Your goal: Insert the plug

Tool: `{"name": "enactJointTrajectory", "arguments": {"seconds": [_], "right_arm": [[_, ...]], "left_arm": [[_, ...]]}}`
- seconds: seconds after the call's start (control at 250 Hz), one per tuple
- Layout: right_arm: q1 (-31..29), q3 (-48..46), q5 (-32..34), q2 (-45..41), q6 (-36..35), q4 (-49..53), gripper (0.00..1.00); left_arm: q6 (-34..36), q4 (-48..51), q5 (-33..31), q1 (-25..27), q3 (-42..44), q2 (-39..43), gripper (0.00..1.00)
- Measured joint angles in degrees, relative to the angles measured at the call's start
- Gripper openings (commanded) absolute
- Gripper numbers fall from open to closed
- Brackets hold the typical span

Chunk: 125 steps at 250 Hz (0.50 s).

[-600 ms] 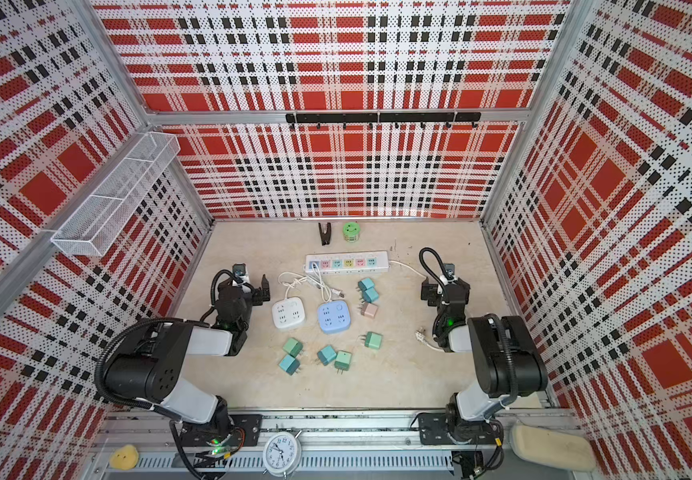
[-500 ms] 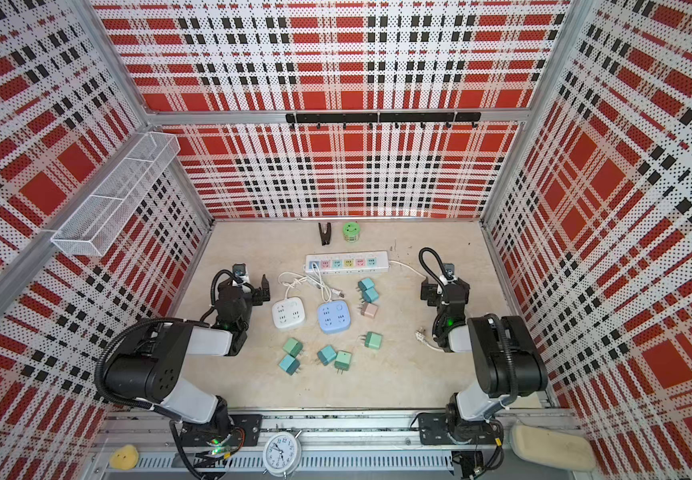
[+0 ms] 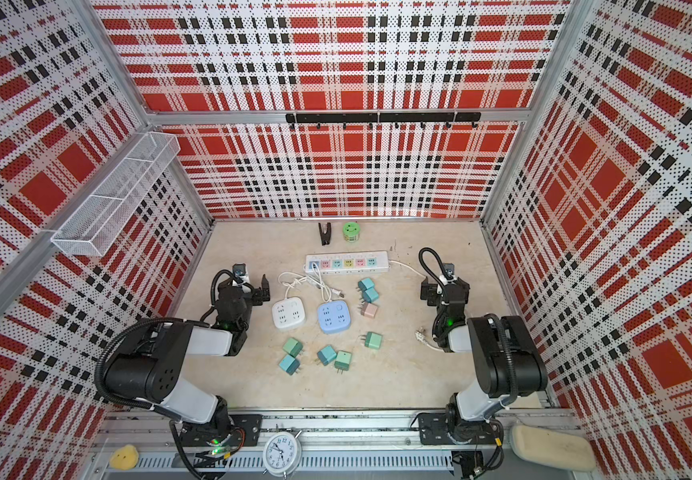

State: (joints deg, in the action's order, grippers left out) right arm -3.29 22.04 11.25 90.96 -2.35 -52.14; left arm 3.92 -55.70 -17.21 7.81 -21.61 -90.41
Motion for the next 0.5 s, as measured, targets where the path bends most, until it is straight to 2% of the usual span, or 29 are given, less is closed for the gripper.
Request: {"name": "enactJointTrajectory", "arguments": {"seconds": [0.5], "right_arm": [[-0.52, -0.02, 1.51, -0.13, -0.02, 0.04, 1.0]], "left_arm": [[-0.02, 0.0, -0.02, 0.0, 0.0, 0.0, 0.99]]}}
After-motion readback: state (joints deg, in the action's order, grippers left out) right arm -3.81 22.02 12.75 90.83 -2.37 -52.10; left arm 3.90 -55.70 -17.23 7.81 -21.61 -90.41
